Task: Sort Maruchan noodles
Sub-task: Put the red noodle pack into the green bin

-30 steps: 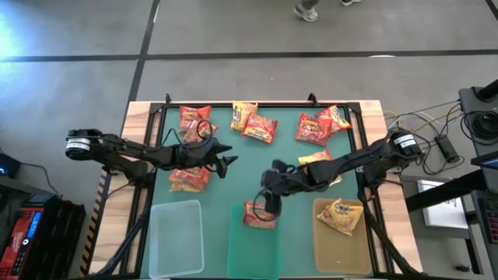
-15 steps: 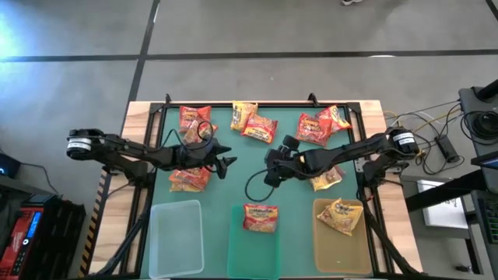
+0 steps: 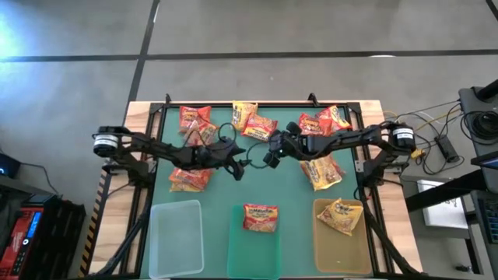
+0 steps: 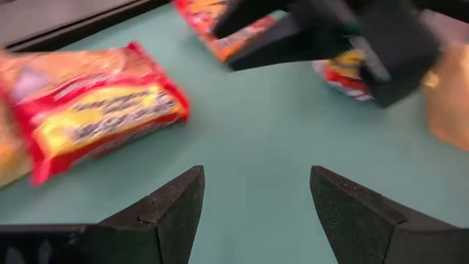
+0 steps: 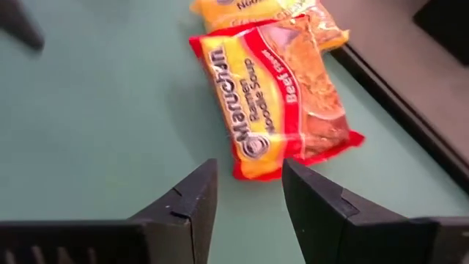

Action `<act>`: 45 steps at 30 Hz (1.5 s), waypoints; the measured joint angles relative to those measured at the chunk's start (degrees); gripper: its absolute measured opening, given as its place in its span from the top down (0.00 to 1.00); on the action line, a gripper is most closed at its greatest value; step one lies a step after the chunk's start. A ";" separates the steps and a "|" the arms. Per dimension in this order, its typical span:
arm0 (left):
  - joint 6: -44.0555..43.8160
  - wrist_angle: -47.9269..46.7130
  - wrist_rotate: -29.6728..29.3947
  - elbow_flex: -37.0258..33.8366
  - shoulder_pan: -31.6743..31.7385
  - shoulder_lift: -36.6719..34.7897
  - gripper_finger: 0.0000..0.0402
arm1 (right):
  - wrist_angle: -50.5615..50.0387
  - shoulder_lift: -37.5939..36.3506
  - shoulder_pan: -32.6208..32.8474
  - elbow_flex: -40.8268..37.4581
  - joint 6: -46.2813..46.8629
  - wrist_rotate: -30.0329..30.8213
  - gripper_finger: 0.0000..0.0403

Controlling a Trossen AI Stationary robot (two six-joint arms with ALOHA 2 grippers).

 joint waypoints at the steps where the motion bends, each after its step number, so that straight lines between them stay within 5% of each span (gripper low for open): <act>1: 0.92 -0.43 0.56 0.86 0.00 0.23 0.42 | 2.16 0.00 -0.63 -0.60 -0.02 -0.84 0.66; 21: 1.97 -3.61 0.64 -0.01 3.15 -0.21 0.42 | 17.43 9.53 -12.80 -0.77 10.04 -8.98 0.67; 28: 2.43 -3.60 0.64 -0.05 3.81 -0.21 0.42 | 16.89 14.39 -13.27 3.17 8.60 -9.83 0.67; 45: 2.46 -5.62 0.64 -0.08 4.22 -0.25 0.42 | 0.88 12.24 -10.25 7.03 9.17 -29.27 0.67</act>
